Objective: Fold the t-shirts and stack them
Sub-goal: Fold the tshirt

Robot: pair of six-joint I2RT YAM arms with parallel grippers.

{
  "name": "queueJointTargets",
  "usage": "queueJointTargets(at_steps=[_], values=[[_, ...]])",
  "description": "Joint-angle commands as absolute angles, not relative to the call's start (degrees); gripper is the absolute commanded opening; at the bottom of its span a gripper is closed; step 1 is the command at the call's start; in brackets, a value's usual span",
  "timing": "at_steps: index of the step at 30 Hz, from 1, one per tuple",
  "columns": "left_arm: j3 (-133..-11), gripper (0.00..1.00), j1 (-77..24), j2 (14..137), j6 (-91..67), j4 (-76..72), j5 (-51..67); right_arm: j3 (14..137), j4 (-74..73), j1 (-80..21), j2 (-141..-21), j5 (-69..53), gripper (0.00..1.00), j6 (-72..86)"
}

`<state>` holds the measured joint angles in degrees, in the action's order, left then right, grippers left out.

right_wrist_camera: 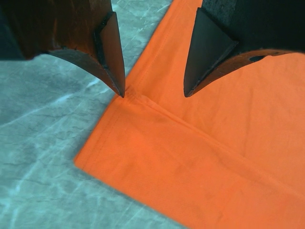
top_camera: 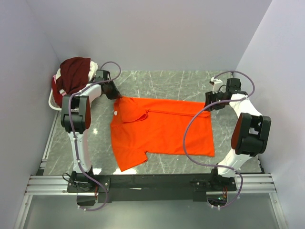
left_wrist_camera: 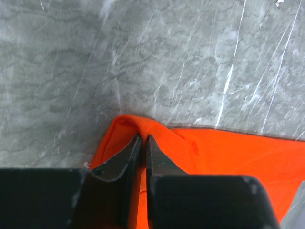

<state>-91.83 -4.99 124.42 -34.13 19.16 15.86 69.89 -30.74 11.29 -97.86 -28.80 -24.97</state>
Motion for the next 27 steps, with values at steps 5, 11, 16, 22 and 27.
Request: queueJointTargets(at_steps=[5, 11, 16, 22, 27], values=[[-88.4, 0.03, -3.9, 117.7, -35.9, 13.6, 16.3, 77.7, -26.5, 12.5, -104.5, -21.0, 0.59, -13.3], [-84.4, 0.02, -2.6, 116.5, -36.4, 11.3, 18.5, 88.4, -31.6, 13.7, -115.5, -21.3, 0.54, -5.7], [-83.8, 0.02, -2.3, 116.9, -36.6, 10.4, 20.0, 93.1, -34.4, 14.0, -120.8, -24.8, 0.51, -3.5], [-84.7, 0.03, -2.3, 117.2, -36.4, 10.5, 21.2, 97.6, -37.1, 13.7, -125.9, -28.7, 0.51, -1.8], [-84.4, 0.02, -2.0, 117.0, -36.9, 9.9, 21.4, 98.6, -39.4, 13.3, -128.1, -29.4, 0.47, -1.8]])
